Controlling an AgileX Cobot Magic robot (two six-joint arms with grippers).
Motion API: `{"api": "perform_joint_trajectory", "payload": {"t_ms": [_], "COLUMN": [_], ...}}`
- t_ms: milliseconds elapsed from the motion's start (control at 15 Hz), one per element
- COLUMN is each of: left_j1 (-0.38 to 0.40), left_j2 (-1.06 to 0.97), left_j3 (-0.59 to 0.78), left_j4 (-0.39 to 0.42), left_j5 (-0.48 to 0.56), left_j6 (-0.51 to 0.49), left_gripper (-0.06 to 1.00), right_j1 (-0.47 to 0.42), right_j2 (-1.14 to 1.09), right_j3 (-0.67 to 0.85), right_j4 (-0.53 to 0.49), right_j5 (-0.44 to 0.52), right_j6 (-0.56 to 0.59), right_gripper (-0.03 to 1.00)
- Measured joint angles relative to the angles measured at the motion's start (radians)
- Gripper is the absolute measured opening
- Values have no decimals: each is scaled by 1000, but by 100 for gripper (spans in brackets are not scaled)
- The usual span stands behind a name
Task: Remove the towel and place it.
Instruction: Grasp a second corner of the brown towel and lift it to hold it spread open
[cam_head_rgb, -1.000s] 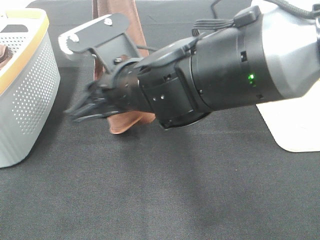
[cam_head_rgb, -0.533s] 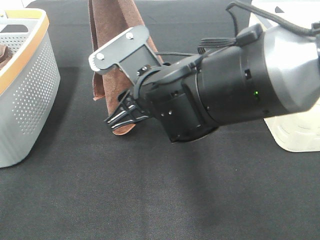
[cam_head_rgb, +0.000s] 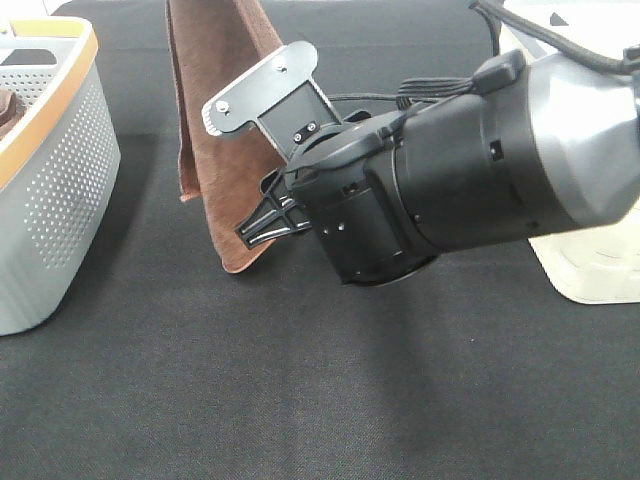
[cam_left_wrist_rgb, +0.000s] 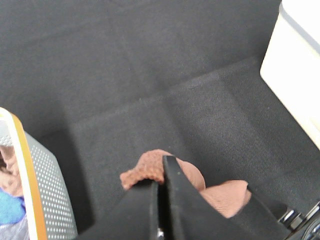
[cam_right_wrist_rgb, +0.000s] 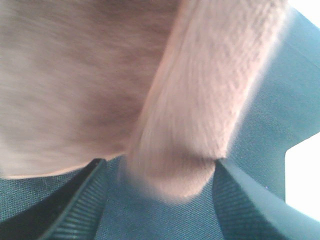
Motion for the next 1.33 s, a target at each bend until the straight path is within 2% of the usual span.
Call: {"api": "perform_joint_trajectory", "payload": {"t_ms": [333, 600, 867, 1200, 1333], "left_j1": [0, 0, 0, 0, 0], "left_j2": [0, 0, -1, -43, -59], "left_j3": [0, 0, 0, 0, 0], "left_j4": [-27, -29, -43, -54, -54], "left_j5": [15, 22, 22, 23, 24], "left_j6": [0, 0, 0, 1, 1], "left_gripper": [0, 0, 0, 0, 0], "right_j1": [0, 0, 0, 0, 0], "right_j2": [0, 0, 0, 0, 0], "right_j3": [0, 0, 0, 0, -2], "right_j4": [3, 3, 4, 4, 4], "right_j5": [54, -3, -47, -105, -118], "right_j6": [0, 0, -2, -8, -19], "right_gripper": [59, 59, 53, 52, 46]}}
